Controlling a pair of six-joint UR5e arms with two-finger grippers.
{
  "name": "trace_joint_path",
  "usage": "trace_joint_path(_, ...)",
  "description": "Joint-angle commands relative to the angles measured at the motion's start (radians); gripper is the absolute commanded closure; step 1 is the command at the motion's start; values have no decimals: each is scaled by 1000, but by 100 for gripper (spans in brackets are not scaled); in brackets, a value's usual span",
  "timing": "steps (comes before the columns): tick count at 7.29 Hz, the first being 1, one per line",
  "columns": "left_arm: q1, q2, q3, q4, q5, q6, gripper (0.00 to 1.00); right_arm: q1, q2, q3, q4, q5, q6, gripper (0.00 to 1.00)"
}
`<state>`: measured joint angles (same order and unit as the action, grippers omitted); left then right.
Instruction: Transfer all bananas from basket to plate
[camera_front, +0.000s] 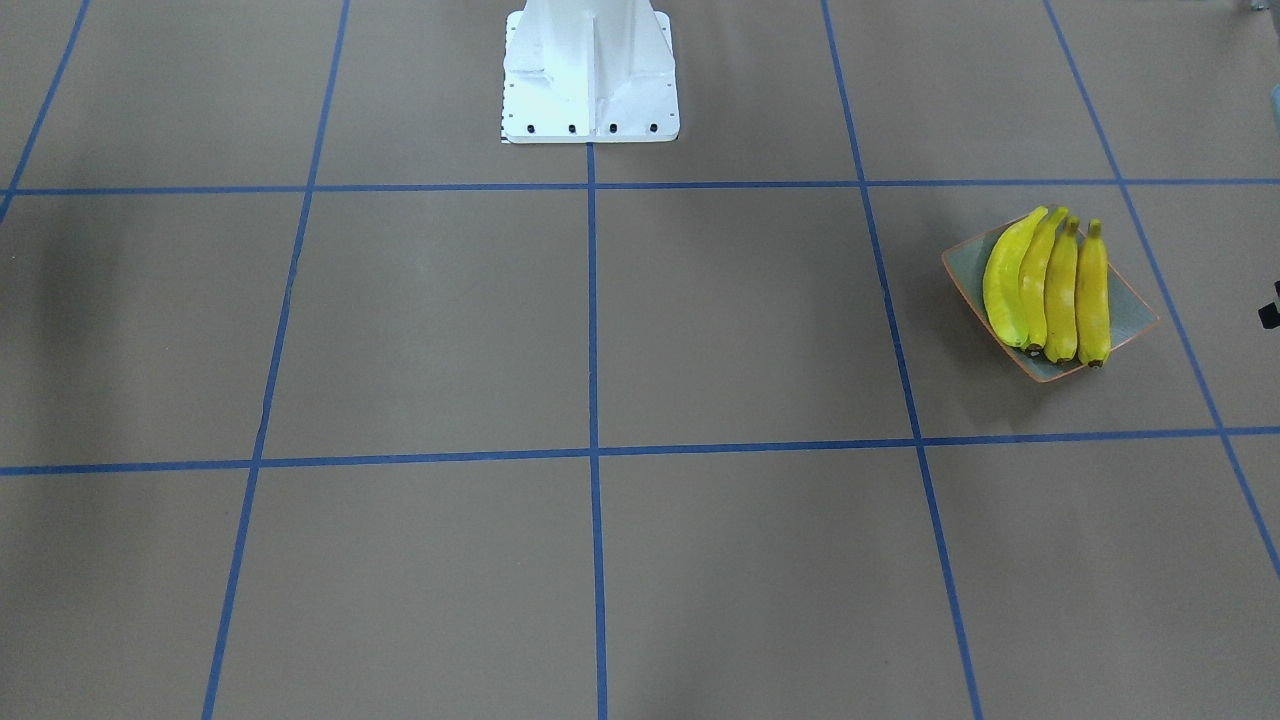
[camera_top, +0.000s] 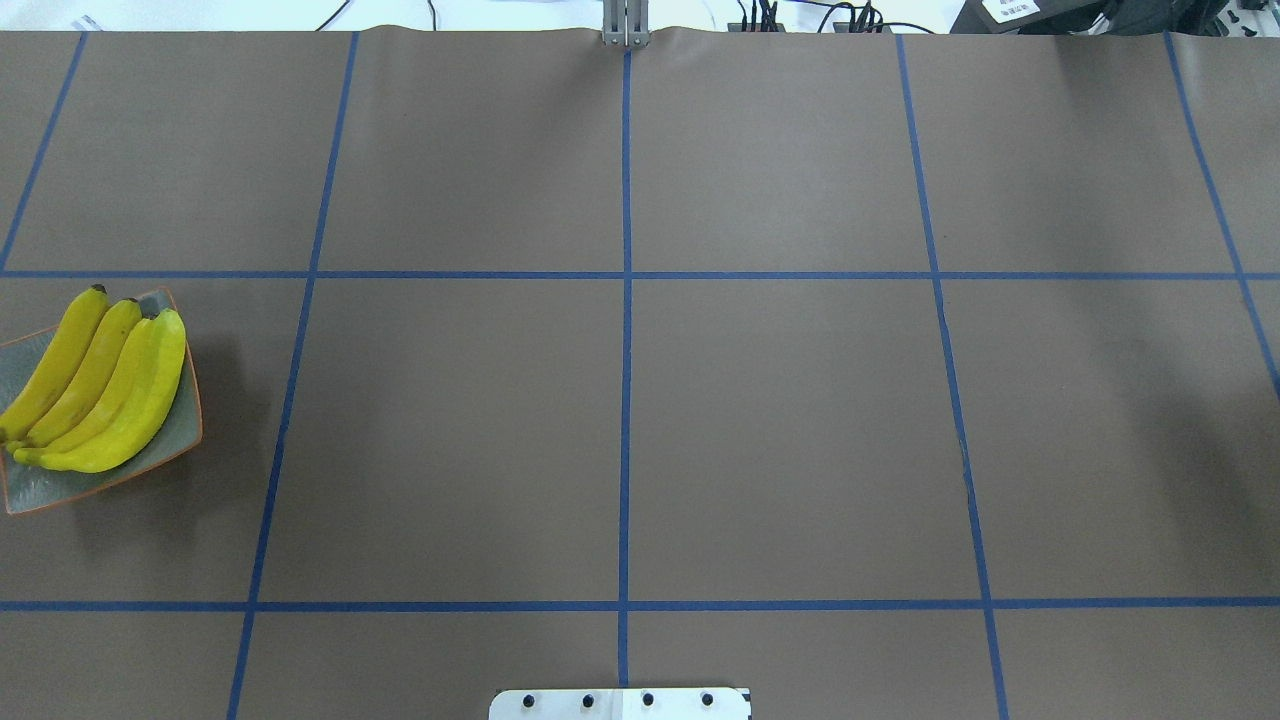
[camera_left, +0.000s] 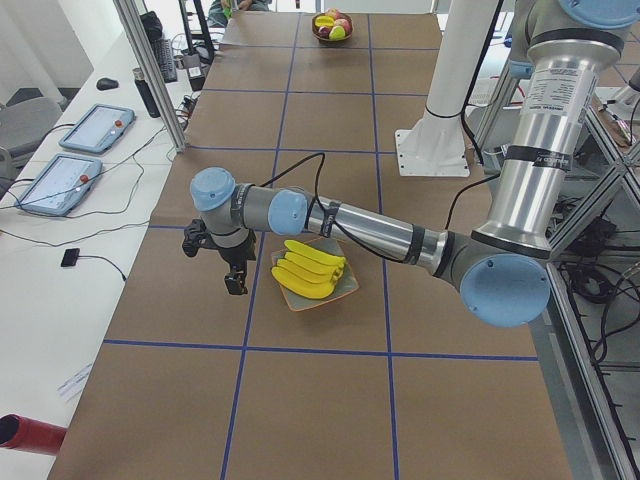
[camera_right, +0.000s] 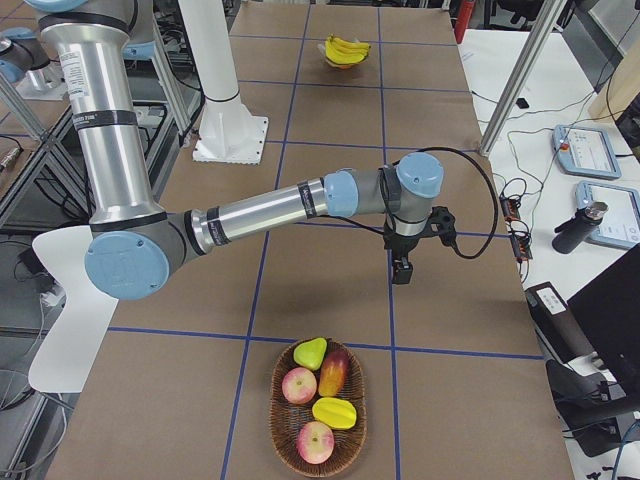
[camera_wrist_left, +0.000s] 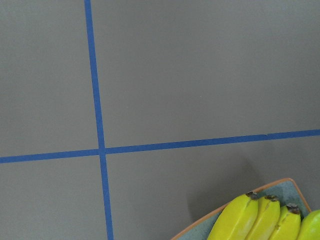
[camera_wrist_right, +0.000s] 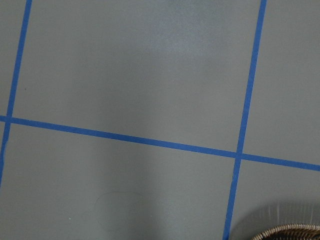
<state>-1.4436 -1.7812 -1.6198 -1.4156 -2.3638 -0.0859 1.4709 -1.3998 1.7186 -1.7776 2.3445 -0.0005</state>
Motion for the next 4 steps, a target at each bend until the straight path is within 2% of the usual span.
trace_joint_path(1,0,-1,8,0,0,0,0,-15,-1,-8,1,-4,1,0)
trace_joint_path(4,-1,2,-3,-6,0,3,0,-17,-2,-16,1,-2,1,0)
